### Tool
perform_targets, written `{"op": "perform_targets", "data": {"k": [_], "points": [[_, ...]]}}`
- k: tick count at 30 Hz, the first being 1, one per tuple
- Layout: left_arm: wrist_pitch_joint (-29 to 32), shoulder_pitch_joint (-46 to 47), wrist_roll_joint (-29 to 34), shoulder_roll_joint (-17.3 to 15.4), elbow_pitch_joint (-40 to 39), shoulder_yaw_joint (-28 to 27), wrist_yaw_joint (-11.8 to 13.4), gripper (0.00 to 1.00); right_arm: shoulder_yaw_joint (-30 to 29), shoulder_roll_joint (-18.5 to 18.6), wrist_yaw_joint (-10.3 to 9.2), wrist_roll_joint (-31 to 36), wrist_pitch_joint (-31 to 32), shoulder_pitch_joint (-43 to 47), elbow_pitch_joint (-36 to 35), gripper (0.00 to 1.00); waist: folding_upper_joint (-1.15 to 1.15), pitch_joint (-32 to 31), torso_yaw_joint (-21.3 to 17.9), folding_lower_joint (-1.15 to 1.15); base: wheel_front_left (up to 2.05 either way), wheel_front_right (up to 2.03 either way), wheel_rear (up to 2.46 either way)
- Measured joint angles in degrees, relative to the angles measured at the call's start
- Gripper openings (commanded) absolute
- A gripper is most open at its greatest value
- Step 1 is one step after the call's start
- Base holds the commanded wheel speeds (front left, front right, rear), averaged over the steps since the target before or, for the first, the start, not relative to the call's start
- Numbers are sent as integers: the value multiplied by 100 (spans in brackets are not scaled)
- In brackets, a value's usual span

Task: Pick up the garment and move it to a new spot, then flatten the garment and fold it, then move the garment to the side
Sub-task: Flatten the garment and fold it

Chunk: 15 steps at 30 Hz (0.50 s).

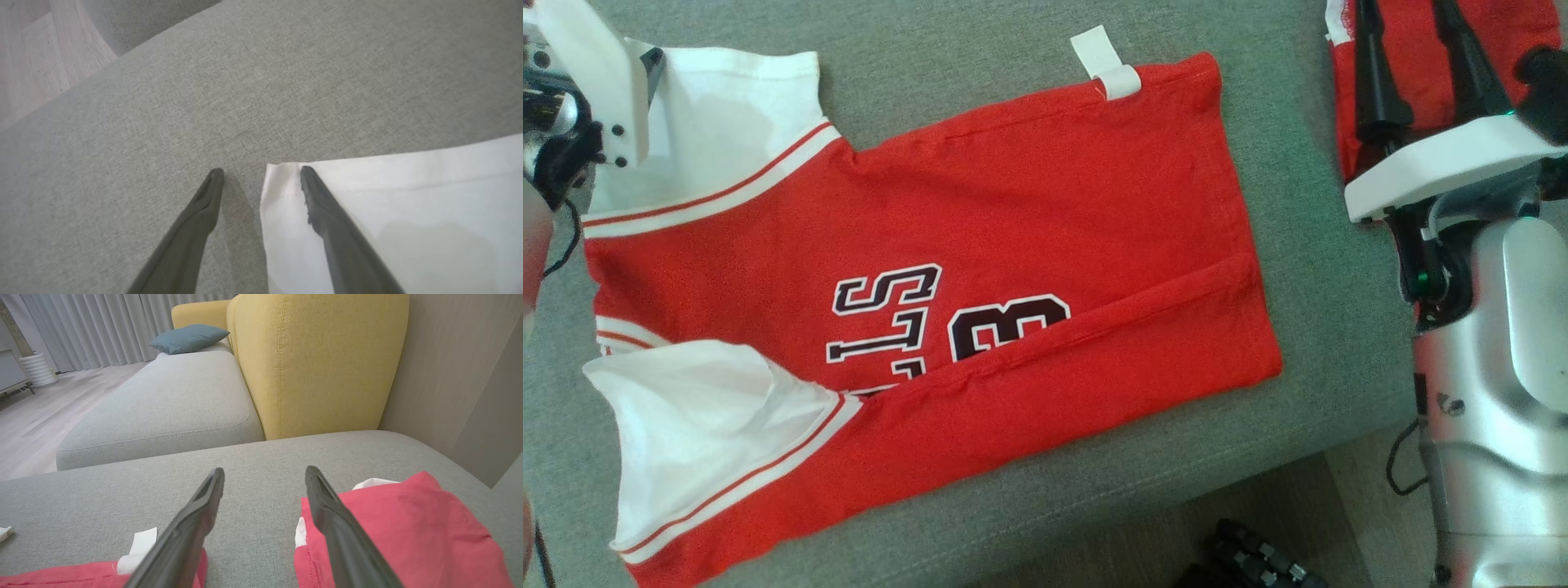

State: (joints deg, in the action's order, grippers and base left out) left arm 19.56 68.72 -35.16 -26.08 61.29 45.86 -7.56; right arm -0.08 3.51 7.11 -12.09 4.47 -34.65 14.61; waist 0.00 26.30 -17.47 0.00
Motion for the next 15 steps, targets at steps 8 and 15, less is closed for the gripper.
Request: {"op": "perform_targets", "data": {"k": [8,15], "points": [[357,25,-398,-5,-118,164,-1,0,-41,-1,0,1,0,0,1,100,0,-6,7,0,0,0,0],[-445,-31,-517,101,-174,114,32,0,-116,8,0,-79,22,-2,62,100,0,-147,259,0,0,0,0]]}}
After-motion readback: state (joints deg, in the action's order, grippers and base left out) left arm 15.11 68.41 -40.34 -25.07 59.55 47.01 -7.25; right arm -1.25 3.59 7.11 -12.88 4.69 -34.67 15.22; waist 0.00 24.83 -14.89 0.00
